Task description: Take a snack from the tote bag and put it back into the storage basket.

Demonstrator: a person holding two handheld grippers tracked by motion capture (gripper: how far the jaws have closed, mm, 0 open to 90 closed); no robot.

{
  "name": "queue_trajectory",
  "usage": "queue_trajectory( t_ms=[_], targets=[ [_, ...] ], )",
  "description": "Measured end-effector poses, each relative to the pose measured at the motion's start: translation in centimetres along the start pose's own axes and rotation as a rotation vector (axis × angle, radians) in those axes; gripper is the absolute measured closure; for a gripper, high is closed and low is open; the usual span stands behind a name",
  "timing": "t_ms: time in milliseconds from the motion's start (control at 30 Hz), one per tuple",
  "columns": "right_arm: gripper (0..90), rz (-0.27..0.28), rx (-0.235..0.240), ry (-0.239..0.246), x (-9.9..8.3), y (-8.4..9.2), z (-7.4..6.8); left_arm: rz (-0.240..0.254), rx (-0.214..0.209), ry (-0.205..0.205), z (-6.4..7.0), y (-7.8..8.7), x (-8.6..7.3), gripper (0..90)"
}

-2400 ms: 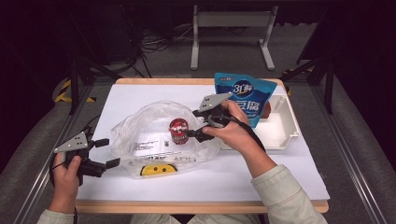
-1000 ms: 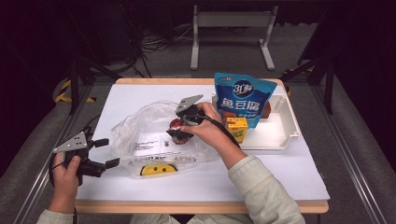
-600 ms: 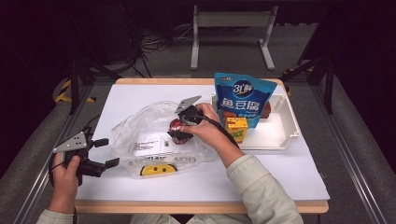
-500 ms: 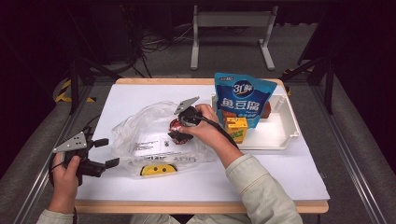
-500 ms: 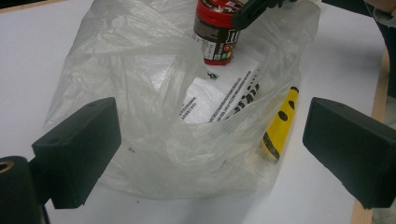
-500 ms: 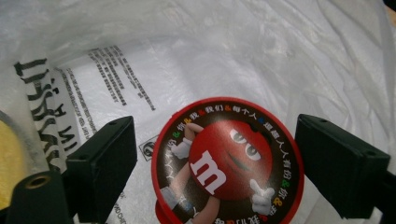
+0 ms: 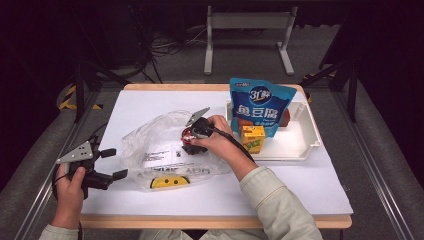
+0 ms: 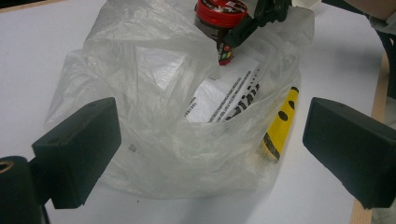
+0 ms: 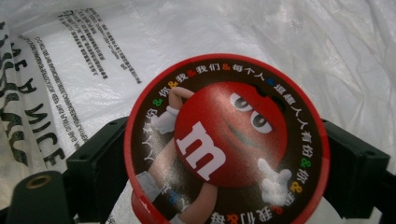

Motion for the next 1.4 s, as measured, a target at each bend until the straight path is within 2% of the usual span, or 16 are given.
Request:
queue_trajectory(
  t_ms=[100,267,667,1400],
  targets=[
    [17.0,-0.012,-0.002,0.001,-0.2,-0.2,0.0,0.002,0.0,0.01,0.1,0.0,0.0,4.9],
    [24.8,-0.03,-0.008,0.002,-0.4,-0.3,0.0,-0.001,0.005,0.001,0.0,0.1,0.0,5.0],
    [25.4,-0.036,-0.021,0.014,-0.3,0.2,-0.3,0.002,0.003,0.005,0.0,0.1,0.0,4.9],
    [25.4,0.011,0.026,0.026,2.1,2.8,-2.2,0.004,0.004,0.012,0.0,0.2,0.1,4.9]
  ],
)
Point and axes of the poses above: each handheld gripper's, and its own axes: y roughly backward along the jaws, x roughly out of its top, z roughly to its right, the point moved 10 cm from there along -y, roughly forward along the jaws, and after that the axes turned 2 degrees about -y, right-handed, at the moved point
